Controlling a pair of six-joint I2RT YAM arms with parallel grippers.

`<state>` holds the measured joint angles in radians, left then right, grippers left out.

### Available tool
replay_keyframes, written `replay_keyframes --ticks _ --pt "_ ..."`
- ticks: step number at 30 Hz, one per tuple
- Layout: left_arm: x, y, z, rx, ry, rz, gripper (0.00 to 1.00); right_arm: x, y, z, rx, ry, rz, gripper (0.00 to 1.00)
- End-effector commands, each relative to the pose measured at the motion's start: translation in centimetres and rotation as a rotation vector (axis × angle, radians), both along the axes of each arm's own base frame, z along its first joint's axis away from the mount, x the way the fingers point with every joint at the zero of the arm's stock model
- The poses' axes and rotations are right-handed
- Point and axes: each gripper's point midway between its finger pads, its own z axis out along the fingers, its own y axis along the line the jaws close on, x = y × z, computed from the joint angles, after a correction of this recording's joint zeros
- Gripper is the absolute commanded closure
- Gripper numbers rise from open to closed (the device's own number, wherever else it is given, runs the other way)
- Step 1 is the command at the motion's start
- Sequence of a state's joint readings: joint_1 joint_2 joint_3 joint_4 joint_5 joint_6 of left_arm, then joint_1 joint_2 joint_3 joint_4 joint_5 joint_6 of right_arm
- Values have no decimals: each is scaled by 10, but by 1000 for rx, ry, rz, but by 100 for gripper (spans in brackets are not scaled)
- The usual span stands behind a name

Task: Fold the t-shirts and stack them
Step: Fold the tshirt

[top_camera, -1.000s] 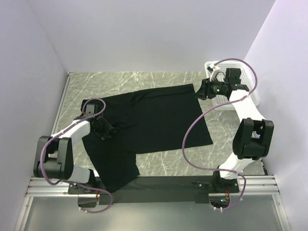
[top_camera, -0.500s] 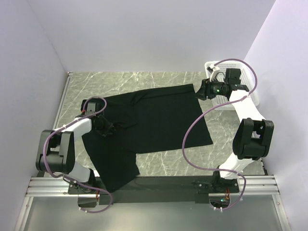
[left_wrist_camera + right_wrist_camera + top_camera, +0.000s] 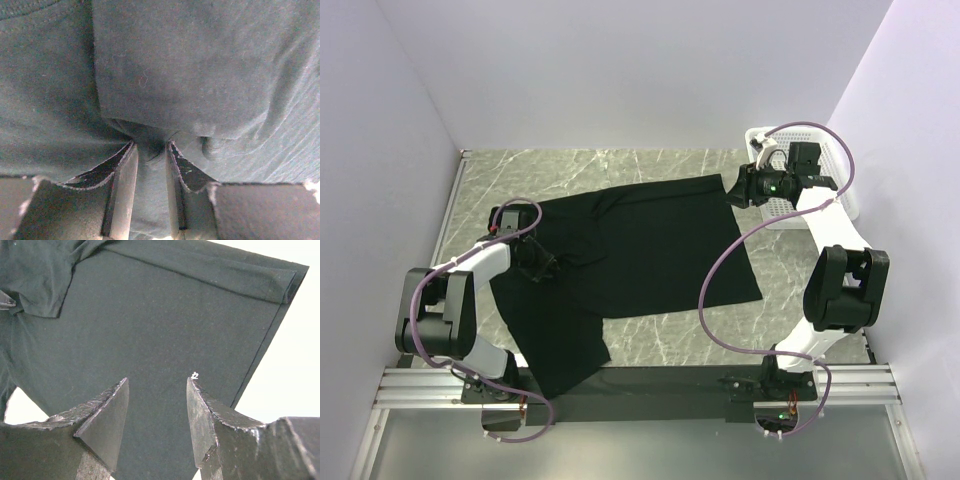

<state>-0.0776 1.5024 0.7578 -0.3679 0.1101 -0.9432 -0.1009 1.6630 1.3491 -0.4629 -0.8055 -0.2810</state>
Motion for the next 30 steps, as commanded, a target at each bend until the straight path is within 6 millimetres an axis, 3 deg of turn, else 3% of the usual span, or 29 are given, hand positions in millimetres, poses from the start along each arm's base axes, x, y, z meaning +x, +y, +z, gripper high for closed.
replay_keyframes --ticks 1,6,10,14,16,20,30 --pt "10 2 16 11 -51 -9 66 1 0 21 0 -70 4 43" --pt "15 0 15 -4 -54 -8 71 3 0 22 1 -72 5 43" --pt "18 -3 19 -12 -58 -19 82 3 0 24 -3 -78 6 43" --pt "13 -3 24 -10 -53 -38 84 2 -1 22 -3 -75 3 43" --pt "11 -4 26 -13 -53 -43 93 2 0 21 2 -73 3 43" --pt "7 -5 25 -18 -48 -51 99 3 0 22 2 -75 2 43" --pt "-8 -5 29 -26 -24 -78 99 2 0 22 -2 -75 3 43"
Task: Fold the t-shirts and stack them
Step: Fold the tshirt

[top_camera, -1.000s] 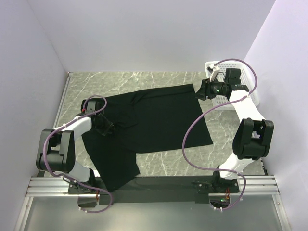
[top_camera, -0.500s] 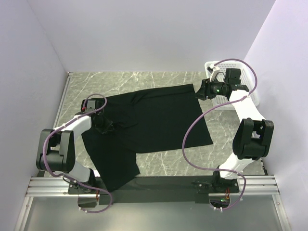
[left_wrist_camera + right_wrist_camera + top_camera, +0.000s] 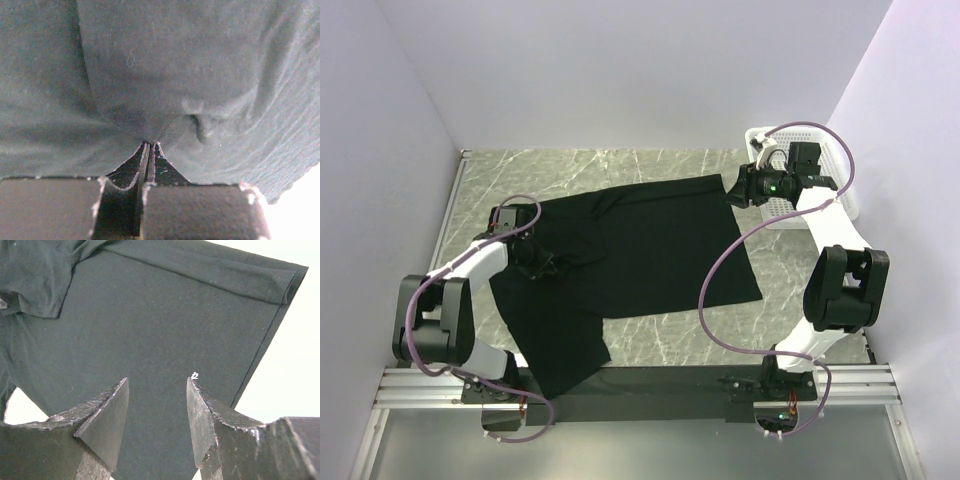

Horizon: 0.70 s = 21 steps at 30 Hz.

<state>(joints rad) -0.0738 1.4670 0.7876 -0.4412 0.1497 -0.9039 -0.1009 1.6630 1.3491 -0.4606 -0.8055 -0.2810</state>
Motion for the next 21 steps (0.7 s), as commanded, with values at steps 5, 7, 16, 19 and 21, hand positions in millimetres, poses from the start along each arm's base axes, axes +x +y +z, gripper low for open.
replay_keyframes --ticks 5,7,16,19,21 --pt "-21 6 15 7 3 -33 99 1 0 21 0 -71 1 43" --pt "-27 9 15 9 5 -29 99 1 1 20 4 -68 3 43" --pt "-37 10 15 -15 12 -34 99 2 1 22 3 -73 5 43" --pt "-38 11 19 -16 3 -35 99 1 1 21 3 -72 5 43" --pt "-37 12 23 -25 -8 -30 99 0 1 20 6 -71 5 43"
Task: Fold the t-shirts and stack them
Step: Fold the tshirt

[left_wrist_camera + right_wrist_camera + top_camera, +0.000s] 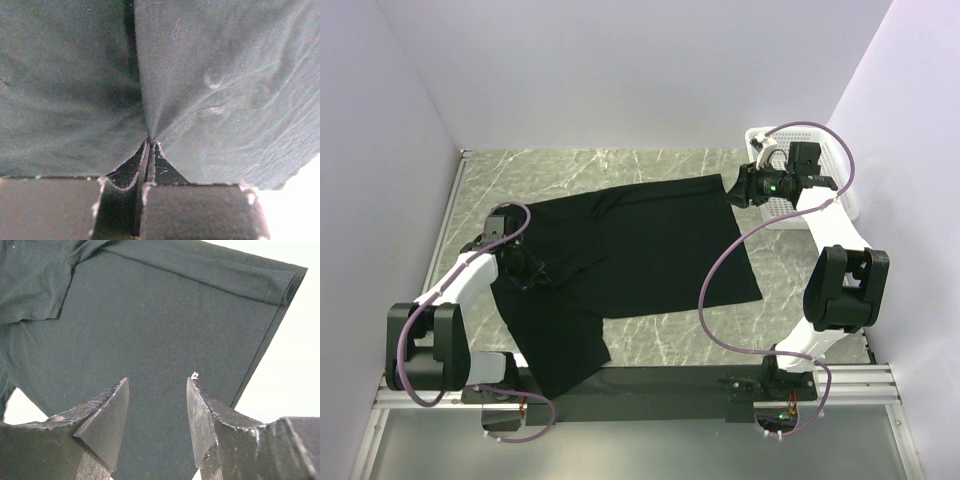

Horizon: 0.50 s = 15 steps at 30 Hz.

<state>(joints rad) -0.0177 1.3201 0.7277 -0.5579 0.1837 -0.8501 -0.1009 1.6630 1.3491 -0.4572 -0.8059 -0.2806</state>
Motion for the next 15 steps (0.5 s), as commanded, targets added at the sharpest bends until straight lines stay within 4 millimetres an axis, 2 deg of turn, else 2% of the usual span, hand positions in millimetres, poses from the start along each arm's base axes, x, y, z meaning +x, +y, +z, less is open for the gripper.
replay_keyframes --ticks 1,4,5,9,11,13,14,15 --pt "-3 -1 12 -22 -30 -20 99 -1 1 20 6 -68 6 43" --pt "-3 -2 15 -29 -39 -26 99 -1 1 19 6 -66 7 43" --pt "-2 6 14 -28 -37 2 99 -1 1 18 6 -65 7 43" --pt "-4 8 9 -33 -23 4 99 0 1 17 1 -66 7 43" --pt "-5 13 11 -17 -22 9 94 1 -1 17 -10 -72 6 43" --pt "-1 24 23 19 -59 24 75 3 -2 14 -20 -71 4 43" --pt "2 34 35 61 -100 47 67 4 -4 14 -29 -70 -2 43" --pt "9 42 52 86 -152 58 55 7 -5 11 -40 -60 -7 43"
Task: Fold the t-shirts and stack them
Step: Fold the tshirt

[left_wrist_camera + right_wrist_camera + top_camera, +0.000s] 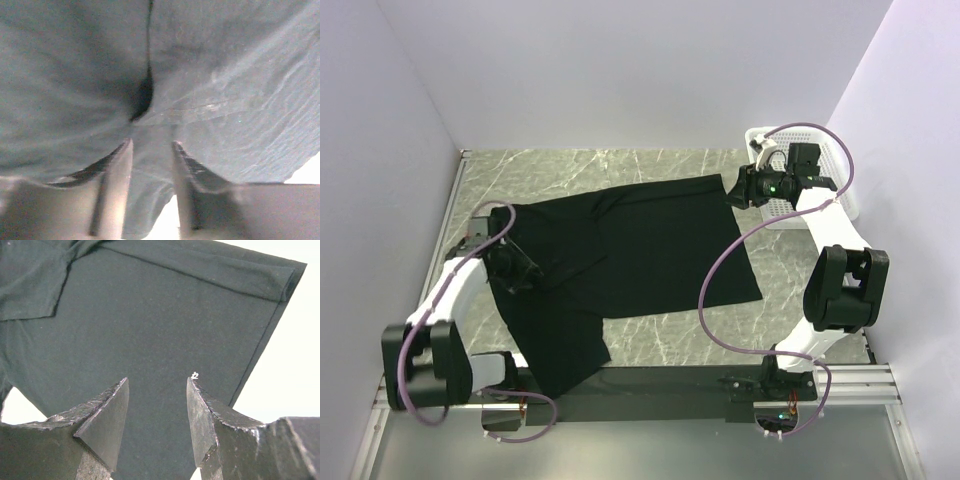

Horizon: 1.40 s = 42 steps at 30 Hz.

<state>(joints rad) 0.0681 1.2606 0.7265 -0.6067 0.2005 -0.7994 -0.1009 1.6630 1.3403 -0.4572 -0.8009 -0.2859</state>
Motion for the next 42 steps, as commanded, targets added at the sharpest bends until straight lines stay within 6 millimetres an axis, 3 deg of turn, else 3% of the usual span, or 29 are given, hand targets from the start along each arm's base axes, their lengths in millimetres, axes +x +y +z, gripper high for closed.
replay_keyframes --ticks 1,4,7,9,10,11,14,16,17,18,23,29,35,42 --pt "18 29 52 104 -167 41 49 10 -5 15 -41 -65 -6 43" --pt "33 57 80 159 -250 102 37 19 -7 9 -61 -43 -3 43" --pt "60 75 89 138 -329 170 34 31 -8 1 -88 -19 0 43" --pt "76 84 83 116 -352 212 33 40 -7 -6 -116 -7 20 43" --pt "93 93 90 88 -415 244 33 43 -6 -7 -131 -4 29 43" --pt "102 96 74 63 -384 254 34 47 -7 -11 -159 -7 44 43" --pt "146 111 72 59 -410 252 37 60 -6 -19 -214 6 77 43" --pt "166 120 70 75 -412 249 39 67 -6 -22 -230 14 85 43" --pt "176 124 55 74 -384 245 40 70 -6 -23 -232 14 86 43" --pt "193 130 69 87 -417 243 41 73 -6 -23 -233 13 86 43" --pt "230 147 50 106 -370 238 48 78 -2 -24 -227 14 81 43" --pt "243 156 26 118 -299 231 52 79 1 -28 -217 29 78 43" --pt "242 156 25 122 -287 227 53 83 0 -26 -216 29 67 43" --pt "242 159 7 121 -247 238 57 85 2 -29 -199 47 64 43"
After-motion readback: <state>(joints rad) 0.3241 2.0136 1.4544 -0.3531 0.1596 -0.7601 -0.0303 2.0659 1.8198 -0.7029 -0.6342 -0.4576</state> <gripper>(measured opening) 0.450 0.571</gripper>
